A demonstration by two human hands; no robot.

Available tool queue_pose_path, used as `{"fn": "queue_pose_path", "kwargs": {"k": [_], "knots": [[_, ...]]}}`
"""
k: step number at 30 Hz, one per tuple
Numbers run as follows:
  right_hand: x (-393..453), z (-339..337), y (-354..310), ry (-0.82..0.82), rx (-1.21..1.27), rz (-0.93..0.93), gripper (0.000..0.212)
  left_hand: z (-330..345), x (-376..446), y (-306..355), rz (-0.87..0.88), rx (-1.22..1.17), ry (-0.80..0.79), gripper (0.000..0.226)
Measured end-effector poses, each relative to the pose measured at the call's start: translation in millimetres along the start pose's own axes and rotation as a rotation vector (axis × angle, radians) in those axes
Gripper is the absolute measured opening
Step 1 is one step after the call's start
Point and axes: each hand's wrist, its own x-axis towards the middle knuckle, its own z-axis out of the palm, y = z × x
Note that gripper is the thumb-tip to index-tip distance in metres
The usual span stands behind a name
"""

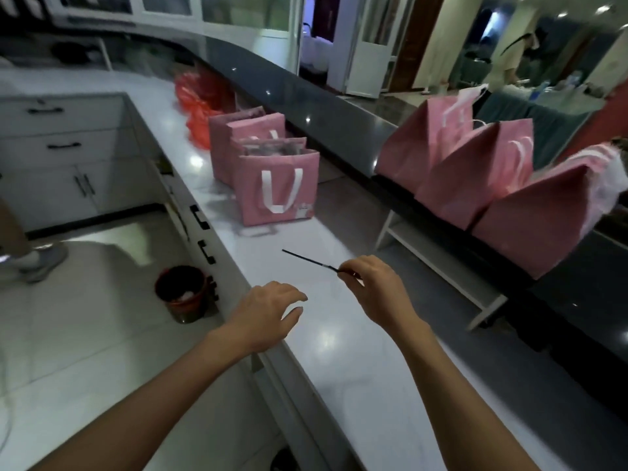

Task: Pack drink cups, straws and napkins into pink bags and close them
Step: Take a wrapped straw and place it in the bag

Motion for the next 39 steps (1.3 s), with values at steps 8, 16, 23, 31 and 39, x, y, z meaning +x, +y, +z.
{"fn": "queue_pose_path", "kwargs": {"k": [8, 16, 23, 31, 39], "knots": [[109, 35, 46, 0.014, 0.063, -0.051, 0.01, -21, 81, -51, -0.057, 0.104, -0.018, 0.036], [181, 45, 68, 0.015, 0.073, -0.135, 0.015, -53, 145, -69, -0.093, 0.182, 0.088, 0.032], [228, 48, 73, 0.011, 0.083, -0.167, 0.017, -81, 185, -93, -0.101, 0.196, 0.098, 0.032], [296, 46, 51, 0.12, 0.199, -0.189, 0.015, -109, 232, -137, -0.063, 0.203, 0.176, 0.034], [410, 57, 17, 0.214, 0.33, -0.105, 0.016, -138, 310, -220, 0.092, 0.174, 0.21, 0.043]]}}
